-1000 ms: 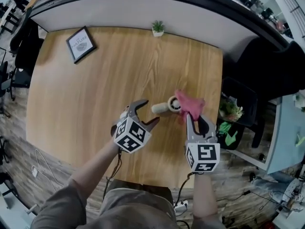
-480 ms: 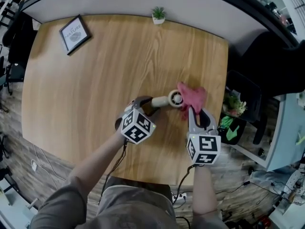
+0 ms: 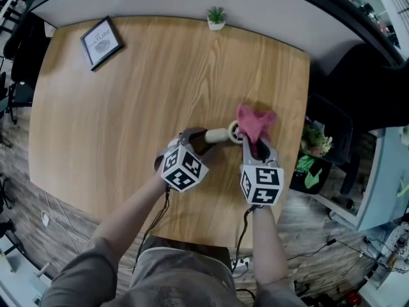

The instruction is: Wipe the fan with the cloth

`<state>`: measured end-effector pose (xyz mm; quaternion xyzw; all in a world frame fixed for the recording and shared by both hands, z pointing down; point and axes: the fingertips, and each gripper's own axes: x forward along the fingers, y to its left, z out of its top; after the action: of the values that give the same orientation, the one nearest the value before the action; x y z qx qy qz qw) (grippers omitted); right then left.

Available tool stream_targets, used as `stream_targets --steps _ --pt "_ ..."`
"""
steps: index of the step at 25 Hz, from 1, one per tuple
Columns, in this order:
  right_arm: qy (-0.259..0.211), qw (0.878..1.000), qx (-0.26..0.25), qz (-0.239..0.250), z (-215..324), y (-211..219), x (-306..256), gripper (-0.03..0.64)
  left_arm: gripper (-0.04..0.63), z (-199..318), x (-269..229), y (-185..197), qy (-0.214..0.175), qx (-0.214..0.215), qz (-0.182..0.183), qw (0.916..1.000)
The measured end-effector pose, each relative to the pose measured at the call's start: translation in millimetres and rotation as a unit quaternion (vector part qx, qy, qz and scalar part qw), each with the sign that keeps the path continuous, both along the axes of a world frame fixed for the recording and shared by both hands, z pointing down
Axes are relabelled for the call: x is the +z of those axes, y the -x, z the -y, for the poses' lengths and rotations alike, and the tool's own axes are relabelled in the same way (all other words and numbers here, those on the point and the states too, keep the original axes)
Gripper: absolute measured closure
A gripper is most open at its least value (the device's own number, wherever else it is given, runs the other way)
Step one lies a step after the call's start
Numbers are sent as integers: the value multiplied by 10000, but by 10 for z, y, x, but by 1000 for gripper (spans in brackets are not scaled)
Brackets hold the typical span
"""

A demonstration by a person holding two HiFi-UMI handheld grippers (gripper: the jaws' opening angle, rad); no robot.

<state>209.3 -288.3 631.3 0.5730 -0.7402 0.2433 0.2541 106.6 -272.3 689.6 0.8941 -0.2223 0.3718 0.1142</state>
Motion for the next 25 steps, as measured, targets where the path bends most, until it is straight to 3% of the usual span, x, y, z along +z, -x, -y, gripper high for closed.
stream_targets --steps 8,13,19,25 --pt "-5 9977 -674 71 34 544 63 535 416 -3 8 -3 -2 16 0 10000" --pt "79 9937 -1112 121 21 653 41 535 416 -4 7 4 47 10 -4 10000" --pt "514 9777 -2014 292 -291 999 164 535 416 -6 5 10 36 12 4 10000" --pt "513 9894 -1338 222 -329 504 64 535 417 -1 3 6 37 13 -12 10000"
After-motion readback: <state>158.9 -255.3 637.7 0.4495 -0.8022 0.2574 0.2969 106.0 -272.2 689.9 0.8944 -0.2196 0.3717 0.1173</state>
